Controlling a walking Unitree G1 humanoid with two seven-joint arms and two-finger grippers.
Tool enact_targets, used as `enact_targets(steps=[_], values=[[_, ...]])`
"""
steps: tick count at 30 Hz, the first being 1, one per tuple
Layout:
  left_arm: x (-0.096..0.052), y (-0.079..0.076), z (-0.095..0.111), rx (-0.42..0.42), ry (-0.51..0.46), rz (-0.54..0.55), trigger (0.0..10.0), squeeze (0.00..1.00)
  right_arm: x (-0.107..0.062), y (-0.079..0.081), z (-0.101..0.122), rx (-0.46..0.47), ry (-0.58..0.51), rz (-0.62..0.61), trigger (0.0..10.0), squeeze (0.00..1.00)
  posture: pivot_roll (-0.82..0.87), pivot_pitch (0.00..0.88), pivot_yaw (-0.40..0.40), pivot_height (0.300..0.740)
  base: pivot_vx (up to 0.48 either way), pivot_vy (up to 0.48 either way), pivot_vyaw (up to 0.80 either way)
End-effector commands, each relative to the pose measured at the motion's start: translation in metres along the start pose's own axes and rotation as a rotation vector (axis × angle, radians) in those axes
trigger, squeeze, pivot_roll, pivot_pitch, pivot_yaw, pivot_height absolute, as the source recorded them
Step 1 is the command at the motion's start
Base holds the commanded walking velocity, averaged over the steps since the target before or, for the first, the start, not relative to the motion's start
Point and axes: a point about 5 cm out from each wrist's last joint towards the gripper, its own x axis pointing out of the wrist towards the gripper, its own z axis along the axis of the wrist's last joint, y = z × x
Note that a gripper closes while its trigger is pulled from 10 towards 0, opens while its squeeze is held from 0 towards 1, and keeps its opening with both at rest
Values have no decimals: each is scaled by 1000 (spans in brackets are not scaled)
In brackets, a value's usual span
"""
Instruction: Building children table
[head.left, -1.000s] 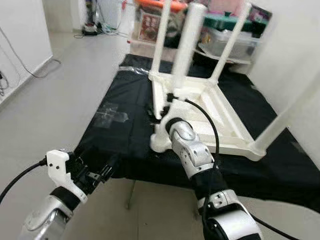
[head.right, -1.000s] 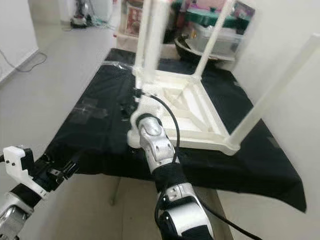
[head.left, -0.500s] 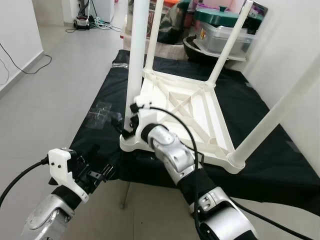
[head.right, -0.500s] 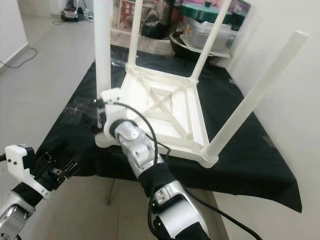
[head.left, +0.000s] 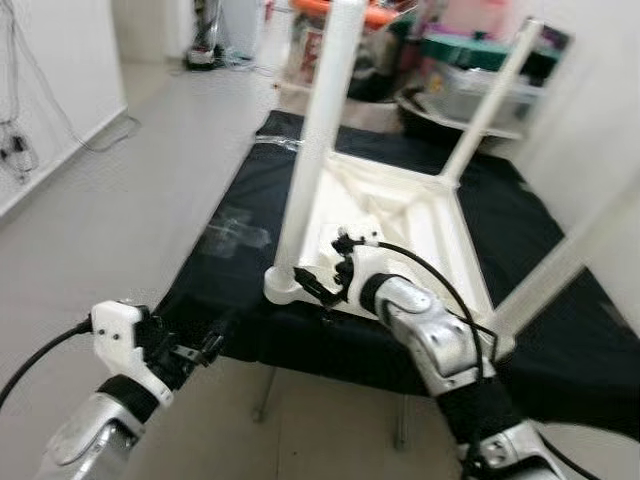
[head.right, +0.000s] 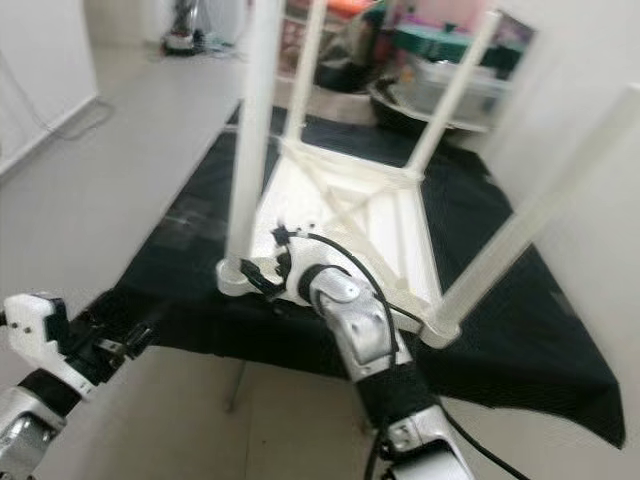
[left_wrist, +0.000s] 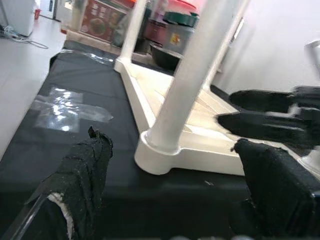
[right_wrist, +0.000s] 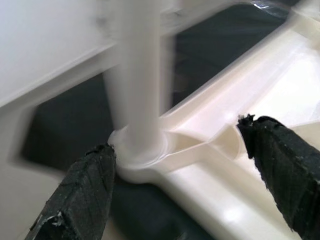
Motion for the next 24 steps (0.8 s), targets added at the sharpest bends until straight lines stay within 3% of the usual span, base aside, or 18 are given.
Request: enact_targets(steps=[1, 5, 6, 7, 10, 14, 20, 24], values=[[0, -2, 0, 41, 15, 19, 10000, 0, -7, 4, 2, -18, -28, 41, 10000, 0, 110, 0, -150, 740, 0, 0, 0], [0, 3, 3, 170, 21, 160, 10000, 0, -18, -12, -13, -124, -10, -56, 10000, 0, 105, 0, -141, 740, 0, 0, 0], [0, 3, 3, 170, 21, 160, 10000, 0, -18, -12, -13, -124, -10, -56, 10000, 0, 105, 0, -141, 740, 0, 0, 0], [0, 0, 4, 254, 23, 208, 10000, 0, -20, -25, -20, -264, 18, -209, 10000, 0, 114, 0, -146, 740, 0, 0, 0], [0, -2, 4, 254, 10, 231, 10000, 0, -23, -33, -20, -210, 13, -283, 10000, 0, 114, 0, -146, 740, 0, 0, 0], [-1, -8, 4, 239, -15, 260, 10000, 0, -31, -35, -11, -138, -71, -378, 10000, 0, 128, 0, -148, 740, 0, -70, 0], [-1, -12, 2, 249, -8, 256, 10000, 0, -35, -35, -7, -150, -121, -446, 10000, 0, 135, 0, -149, 740, 0, -343, 0], [1, -11, -2, 257, 0, 263, 10000, 0, -34, -32, 12, -208, -256, -440, 10000, 0, 130, 0, -143, 740, 0, -405, 0]])
